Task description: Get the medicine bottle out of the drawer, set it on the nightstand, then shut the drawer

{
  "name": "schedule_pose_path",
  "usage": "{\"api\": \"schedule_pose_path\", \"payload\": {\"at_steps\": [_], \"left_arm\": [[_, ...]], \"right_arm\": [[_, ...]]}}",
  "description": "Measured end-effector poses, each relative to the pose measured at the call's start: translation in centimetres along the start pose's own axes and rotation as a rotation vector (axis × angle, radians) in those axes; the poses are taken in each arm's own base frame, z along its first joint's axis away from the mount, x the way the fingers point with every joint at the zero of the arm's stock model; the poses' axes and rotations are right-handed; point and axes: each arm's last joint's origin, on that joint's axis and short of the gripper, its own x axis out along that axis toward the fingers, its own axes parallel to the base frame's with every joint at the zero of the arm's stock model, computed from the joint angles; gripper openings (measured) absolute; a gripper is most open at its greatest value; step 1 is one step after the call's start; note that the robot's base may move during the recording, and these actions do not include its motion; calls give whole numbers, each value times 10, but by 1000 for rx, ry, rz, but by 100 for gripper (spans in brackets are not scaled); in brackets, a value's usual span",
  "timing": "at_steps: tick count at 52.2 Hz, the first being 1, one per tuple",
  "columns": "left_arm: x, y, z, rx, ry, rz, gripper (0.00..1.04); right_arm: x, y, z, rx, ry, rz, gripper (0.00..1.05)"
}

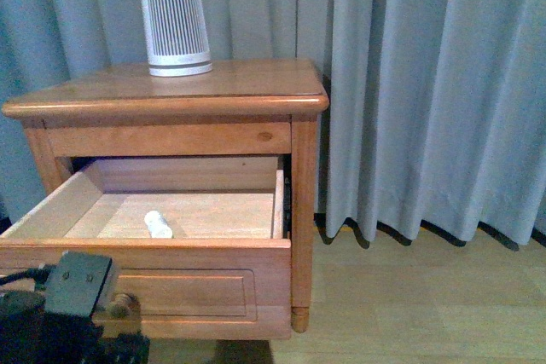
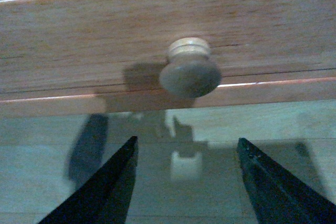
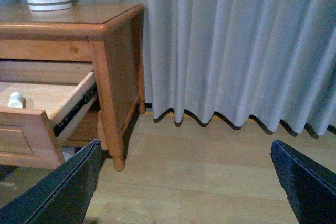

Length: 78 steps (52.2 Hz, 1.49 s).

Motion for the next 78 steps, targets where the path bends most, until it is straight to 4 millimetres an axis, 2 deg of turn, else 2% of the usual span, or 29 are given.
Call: {"api": "schedule_pose_path", "payload": {"at_steps": [4,11,13,16,18,20,25,29,33,37,41,49,57,64,71,74,78], "left_arm": [[-7,10,15,-14,-23,24,78],[-23,28,48,-27,-74,51,97],[-28,33,57,-26,-88,57,99],[-38,41,73,-21,-109,68,97],[-51,50,95,6,-143,87,98],[-60,54,106,22,-167,96,98],[-96,61,137,53,-248,118,98],[-124,64,153,59,-301,127,98],[-154,65,159,57,-350,145,98],[-181,66,157,49,-375,164,98],[-208,66,143,31,-376,186,98],[-236,62,107,-21,-371,202,98],[-246,57,74,-65,-374,215,98],[-238,50,47,-90,-340,187,97],[-226,52,27,-108,-480,51,75],[-226,57,29,-122,-503,74,66],[-227,58,29,-125,-513,72,46]], "right_arm": [[0,0,0,0,0,0,98],[0,0,0,0,0,0,98],[0,0,0,0,0,0,98],[0,0,0,0,0,0,98],[0,0,0,0,0,0,98],[0,0,0,0,0,0,98],[0,0,0,0,0,0,98],[0,0,0,0,0,0,98],[0,0,0,0,0,0,98],[0,0,0,0,0,0,98],[0,0,0,0,0,0,98],[0,0,0,0,0,0,98],[0,0,0,0,0,0,98],[0,0,0,0,0,0,98],[0,0,0,0,0,0,98],[0,0,0,0,0,1,98],[0,0,0,0,0,1,98]]}}
